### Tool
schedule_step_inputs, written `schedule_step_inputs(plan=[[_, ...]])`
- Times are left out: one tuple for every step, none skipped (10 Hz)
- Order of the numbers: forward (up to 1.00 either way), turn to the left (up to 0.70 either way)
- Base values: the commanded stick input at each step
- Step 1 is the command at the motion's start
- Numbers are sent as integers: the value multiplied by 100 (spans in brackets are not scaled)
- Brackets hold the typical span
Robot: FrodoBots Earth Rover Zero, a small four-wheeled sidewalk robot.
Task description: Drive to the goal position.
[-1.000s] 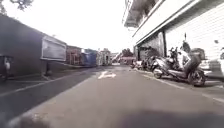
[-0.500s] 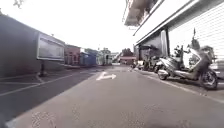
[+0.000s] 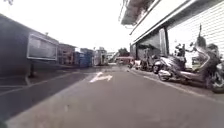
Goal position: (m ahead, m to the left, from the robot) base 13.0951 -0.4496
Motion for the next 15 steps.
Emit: schedule_step_inputs(plan=[[70,0],[70,0],[70,0],[70,0],[70,0],[70,0],[70,0],[70,0],[70,0],[70,0],[70,0],[70,0],[70,0],[70,0],[70,0]])
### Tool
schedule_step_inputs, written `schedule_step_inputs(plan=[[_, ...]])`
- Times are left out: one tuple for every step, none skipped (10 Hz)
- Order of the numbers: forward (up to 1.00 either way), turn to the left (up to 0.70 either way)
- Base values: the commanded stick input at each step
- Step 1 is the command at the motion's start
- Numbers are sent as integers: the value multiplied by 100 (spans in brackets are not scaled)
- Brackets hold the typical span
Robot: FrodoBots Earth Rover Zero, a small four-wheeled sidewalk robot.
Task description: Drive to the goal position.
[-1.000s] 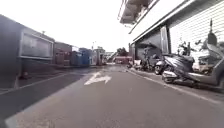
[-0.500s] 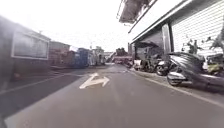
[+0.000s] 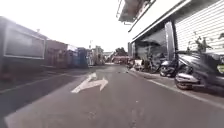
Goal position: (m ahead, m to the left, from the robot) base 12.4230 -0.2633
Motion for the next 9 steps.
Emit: schedule_step_inputs(plan=[[70,0],[70,0],[70,0],[70,0],[70,0],[70,0],[70,0],[70,0],[70,0]])
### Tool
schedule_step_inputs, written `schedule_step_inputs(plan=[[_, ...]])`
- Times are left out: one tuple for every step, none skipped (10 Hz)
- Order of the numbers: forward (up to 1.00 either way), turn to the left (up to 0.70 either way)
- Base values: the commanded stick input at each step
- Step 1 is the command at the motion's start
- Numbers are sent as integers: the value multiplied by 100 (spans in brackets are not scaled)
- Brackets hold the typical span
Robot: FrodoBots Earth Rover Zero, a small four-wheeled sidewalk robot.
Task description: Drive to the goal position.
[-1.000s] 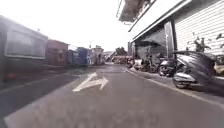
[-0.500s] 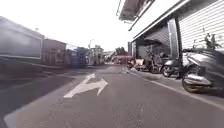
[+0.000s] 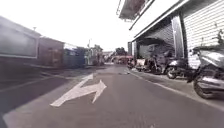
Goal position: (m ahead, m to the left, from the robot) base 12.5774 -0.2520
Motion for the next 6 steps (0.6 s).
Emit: schedule_step_inputs(plan=[[70,0],[70,0],[70,0],[70,0],[70,0],[70,0]])
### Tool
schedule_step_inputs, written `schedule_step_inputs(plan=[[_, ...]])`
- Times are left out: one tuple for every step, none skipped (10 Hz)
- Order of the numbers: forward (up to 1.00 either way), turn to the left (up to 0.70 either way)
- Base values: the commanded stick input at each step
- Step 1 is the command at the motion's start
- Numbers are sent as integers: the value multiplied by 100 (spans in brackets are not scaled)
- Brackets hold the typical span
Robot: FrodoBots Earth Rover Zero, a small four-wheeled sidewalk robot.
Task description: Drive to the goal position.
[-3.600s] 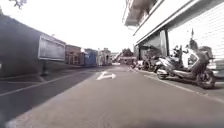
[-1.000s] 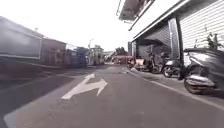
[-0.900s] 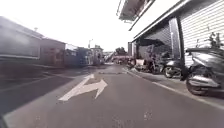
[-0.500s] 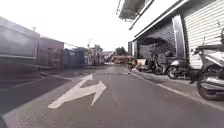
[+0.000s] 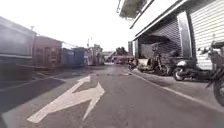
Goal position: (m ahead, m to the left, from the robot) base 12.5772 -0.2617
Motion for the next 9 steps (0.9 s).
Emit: schedule_step_inputs(plan=[[70,0],[70,0],[70,0],[70,0],[70,0],[70,0],[70,0],[70,0],[70,0]])
